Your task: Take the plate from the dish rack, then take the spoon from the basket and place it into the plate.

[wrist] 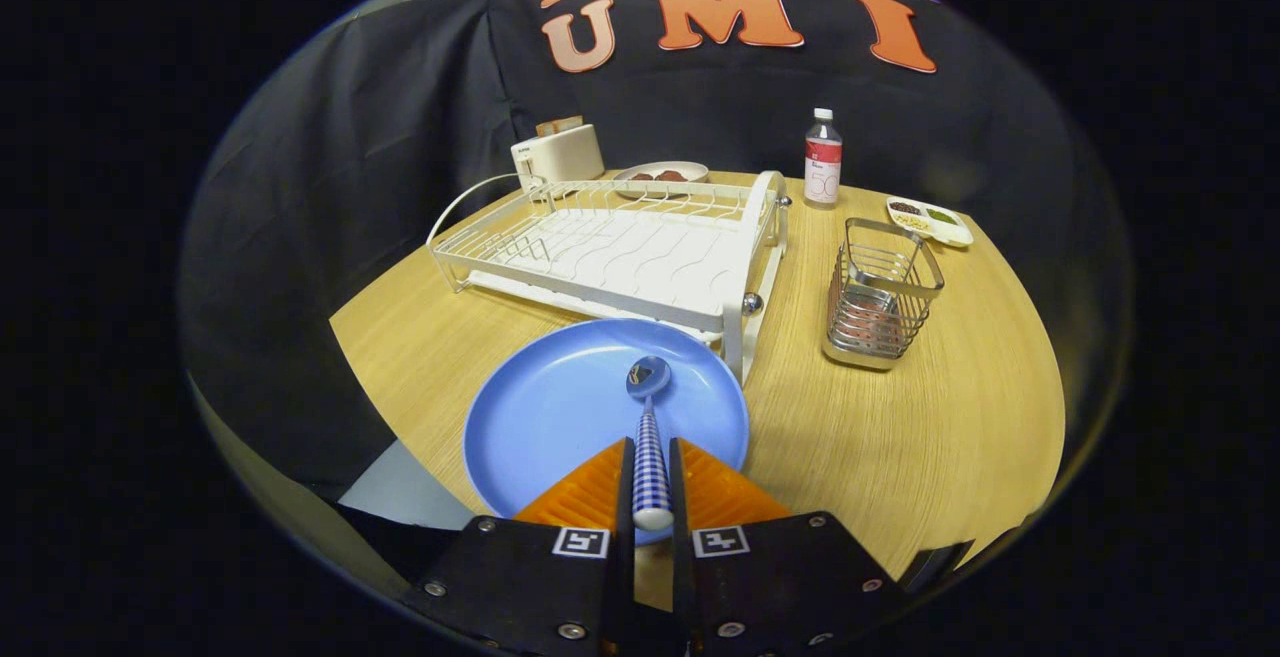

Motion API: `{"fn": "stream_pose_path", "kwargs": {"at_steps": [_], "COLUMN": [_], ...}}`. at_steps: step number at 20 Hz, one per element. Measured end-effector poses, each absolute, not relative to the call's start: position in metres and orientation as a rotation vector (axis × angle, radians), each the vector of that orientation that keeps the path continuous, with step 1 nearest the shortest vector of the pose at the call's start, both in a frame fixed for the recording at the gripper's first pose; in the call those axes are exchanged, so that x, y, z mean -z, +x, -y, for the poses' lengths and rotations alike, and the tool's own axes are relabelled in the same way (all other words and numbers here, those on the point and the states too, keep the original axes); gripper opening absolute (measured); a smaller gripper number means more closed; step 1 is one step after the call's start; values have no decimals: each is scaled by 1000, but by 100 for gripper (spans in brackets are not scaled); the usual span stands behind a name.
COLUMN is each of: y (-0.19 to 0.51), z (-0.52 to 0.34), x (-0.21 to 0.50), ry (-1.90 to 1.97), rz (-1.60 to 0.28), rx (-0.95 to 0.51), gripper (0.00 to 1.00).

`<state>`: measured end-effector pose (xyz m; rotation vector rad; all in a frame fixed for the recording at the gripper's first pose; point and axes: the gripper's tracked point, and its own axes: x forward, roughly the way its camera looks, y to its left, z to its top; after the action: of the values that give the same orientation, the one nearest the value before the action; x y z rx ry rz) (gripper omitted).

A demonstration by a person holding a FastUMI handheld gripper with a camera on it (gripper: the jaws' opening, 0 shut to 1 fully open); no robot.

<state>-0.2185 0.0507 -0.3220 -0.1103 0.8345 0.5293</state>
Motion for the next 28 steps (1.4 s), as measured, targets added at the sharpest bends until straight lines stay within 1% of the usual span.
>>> {"fn": "stream_pose_path", "kwargs": {"at_steps": [3,4,5,10,11,12,23,24,27,28], "y": [-221,-218,-217,-189,-183,-177,-104,-98,-84,-81], "z": [-45,-45,-44,-45,-46,-48,-79,-80,-85,-88], "x": [328,323,318,277,268,256,128,120,103,101], "ry": [-130,-128,-129,-147,-154,-154,-98,-96,-87,-82], "rz": [-868,-865,-860,-783,-763,-740,-438,-412,-350,-343], "rx": [-504,-494,-483,-432,-423,-416,-347,-336,-319,-322], "gripper": [20,25,27,52,54,59,80,83,86,90]}}
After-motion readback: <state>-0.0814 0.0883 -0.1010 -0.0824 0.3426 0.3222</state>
